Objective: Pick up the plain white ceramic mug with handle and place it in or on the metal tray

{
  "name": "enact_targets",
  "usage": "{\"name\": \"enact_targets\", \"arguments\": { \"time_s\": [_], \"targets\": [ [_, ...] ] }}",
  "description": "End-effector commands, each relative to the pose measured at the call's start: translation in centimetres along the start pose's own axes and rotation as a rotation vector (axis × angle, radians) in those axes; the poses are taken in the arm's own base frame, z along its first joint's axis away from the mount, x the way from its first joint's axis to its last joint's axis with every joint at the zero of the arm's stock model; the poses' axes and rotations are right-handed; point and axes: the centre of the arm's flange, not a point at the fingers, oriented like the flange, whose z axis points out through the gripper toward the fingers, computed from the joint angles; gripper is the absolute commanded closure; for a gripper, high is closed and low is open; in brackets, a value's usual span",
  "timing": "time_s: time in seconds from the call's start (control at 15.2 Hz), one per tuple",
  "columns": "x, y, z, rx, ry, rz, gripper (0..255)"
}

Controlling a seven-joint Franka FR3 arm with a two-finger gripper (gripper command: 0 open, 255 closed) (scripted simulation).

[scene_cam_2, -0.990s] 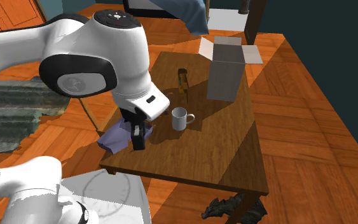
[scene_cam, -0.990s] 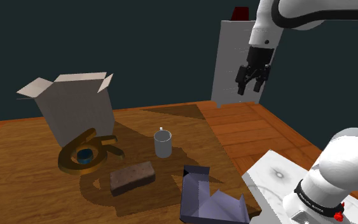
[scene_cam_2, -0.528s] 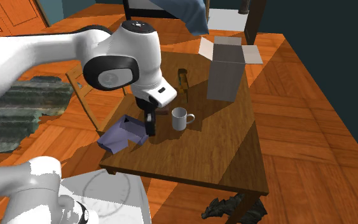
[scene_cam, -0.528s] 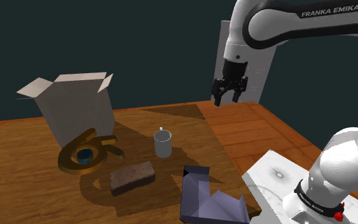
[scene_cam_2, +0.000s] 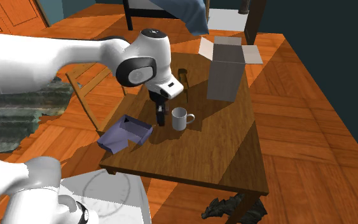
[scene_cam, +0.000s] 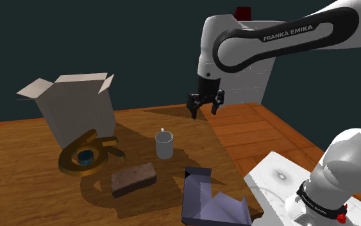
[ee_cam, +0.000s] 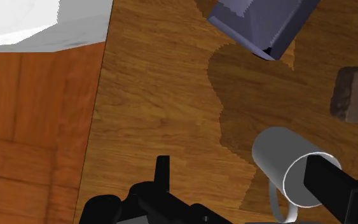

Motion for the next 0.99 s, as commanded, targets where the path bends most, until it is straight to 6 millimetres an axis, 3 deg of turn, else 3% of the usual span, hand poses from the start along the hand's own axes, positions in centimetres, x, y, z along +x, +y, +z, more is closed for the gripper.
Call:
{"name": "enact_targets", "arguments": {
  "time_s": [0.0,0.92],
  "targets": [
    [1.0,-2.4,1.5,-0.005,0.006,0.011,0],
    [7.4,-17.1,11.3,-0.050,0.043,0.077,0]
  ]
}}
